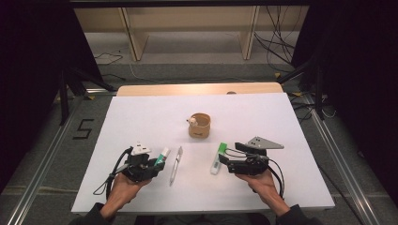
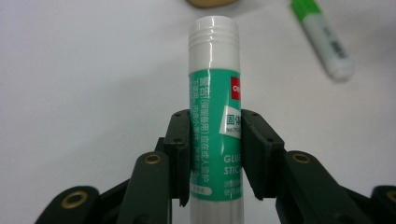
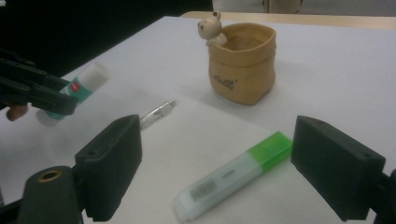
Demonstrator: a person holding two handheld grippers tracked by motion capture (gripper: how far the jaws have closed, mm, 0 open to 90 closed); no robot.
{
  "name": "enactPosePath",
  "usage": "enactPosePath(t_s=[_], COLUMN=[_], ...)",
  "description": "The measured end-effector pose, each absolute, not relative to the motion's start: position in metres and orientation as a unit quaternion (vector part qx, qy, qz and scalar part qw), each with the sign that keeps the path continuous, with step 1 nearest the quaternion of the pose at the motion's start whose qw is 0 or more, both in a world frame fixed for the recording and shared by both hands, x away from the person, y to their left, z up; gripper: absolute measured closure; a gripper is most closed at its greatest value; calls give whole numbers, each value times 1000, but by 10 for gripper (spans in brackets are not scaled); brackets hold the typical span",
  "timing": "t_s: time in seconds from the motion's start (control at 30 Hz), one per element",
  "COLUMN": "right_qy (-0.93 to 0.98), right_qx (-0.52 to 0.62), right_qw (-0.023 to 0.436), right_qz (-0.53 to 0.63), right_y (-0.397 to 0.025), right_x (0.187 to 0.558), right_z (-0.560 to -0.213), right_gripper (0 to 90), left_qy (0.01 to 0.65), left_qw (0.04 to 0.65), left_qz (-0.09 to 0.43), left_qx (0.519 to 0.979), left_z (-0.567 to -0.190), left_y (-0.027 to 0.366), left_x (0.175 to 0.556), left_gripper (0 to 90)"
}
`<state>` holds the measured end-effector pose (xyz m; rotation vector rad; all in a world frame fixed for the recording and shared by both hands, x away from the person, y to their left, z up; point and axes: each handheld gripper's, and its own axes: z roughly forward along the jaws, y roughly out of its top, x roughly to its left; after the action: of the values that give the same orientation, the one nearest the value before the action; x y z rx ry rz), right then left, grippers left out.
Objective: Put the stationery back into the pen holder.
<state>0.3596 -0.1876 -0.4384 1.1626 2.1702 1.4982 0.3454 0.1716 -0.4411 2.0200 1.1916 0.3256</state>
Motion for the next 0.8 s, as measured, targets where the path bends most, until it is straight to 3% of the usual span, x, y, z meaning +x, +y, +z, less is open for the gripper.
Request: enactPosePath(t_s=[0.33,0.8], right_qy=[732,726], right_qx=[402,399], right_qw=[83,46], right_qz=[544,558], right_y=[-181,-166], right_x=[359,360], right_z=[-437,-440], right_gripper=[164,173], left_qy=[428,382], left_qw=[445,487], left_qz=[148,154], left_qx=[773,770], left_z=[-443,-444], left_y=[149,122], left_x=[344,347], left_gripper=[656,656])
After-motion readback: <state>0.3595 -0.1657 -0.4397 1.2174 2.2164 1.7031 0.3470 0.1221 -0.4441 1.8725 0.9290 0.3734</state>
